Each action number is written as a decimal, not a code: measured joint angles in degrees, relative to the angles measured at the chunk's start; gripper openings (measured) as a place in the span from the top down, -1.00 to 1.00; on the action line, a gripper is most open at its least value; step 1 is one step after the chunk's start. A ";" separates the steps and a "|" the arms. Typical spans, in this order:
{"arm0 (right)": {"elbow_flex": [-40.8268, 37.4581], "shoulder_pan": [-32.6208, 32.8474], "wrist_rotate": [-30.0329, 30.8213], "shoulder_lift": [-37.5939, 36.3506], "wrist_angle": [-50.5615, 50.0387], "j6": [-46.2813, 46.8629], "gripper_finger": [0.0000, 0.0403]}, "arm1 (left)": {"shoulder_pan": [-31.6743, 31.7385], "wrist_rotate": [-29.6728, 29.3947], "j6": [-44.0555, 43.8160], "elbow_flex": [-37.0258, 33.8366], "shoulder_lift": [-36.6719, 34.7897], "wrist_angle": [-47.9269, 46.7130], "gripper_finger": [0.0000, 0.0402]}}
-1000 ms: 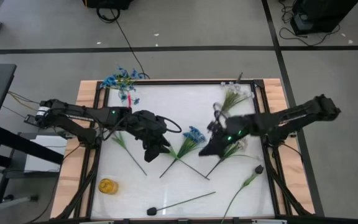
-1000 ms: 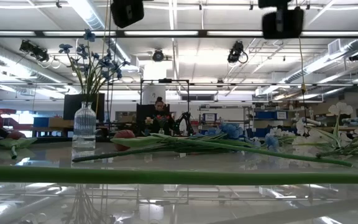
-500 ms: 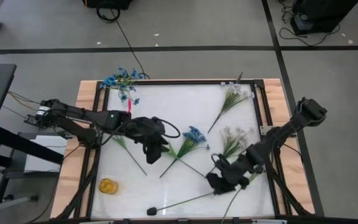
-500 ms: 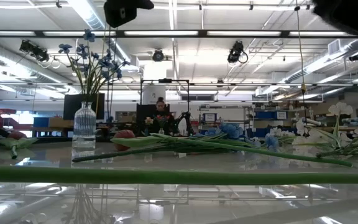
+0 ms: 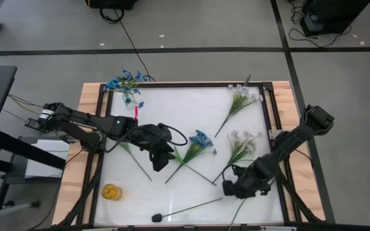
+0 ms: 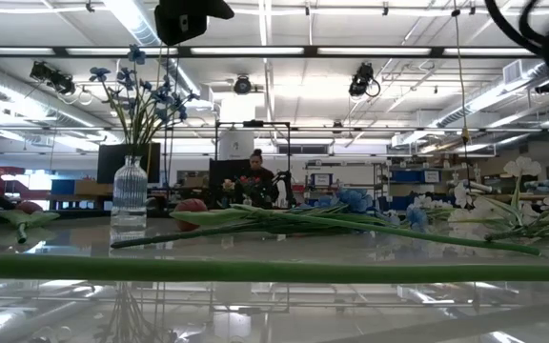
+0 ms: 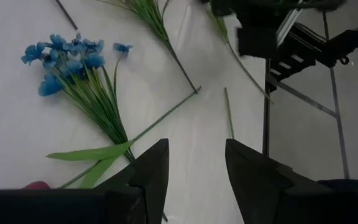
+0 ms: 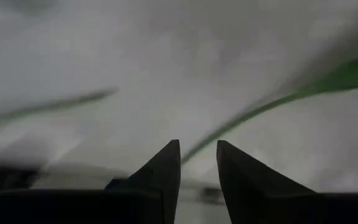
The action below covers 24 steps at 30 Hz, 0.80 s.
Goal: Sort flowers into vase by color
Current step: Put the right black tulip into the transparent vase
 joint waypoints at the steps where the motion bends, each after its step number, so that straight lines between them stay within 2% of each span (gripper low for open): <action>1: -0.02 -0.01 -0.71 -0.01 -2.71 0.21 0.43 | -0.04 0.01 0.00 0.00 0.10 -0.07 0.19; 5: -0.02 -0.16 -2.19 -0.13 -8.19 1.57 0.43 | -0.71 -0.01 0.00 0.00 0.44 -0.52 0.19; 12: -0.02 -0.08 -2.99 0.14 -10.99 1.82 0.43 | -2.67 0.01 0.08 0.00 0.45 -1.38 0.19; 24: -0.02 2.18 -5.85 3.36 -7.36 4.34 0.41 | -4.65 -0.01 0.08 0.00 0.45 -6.42 0.19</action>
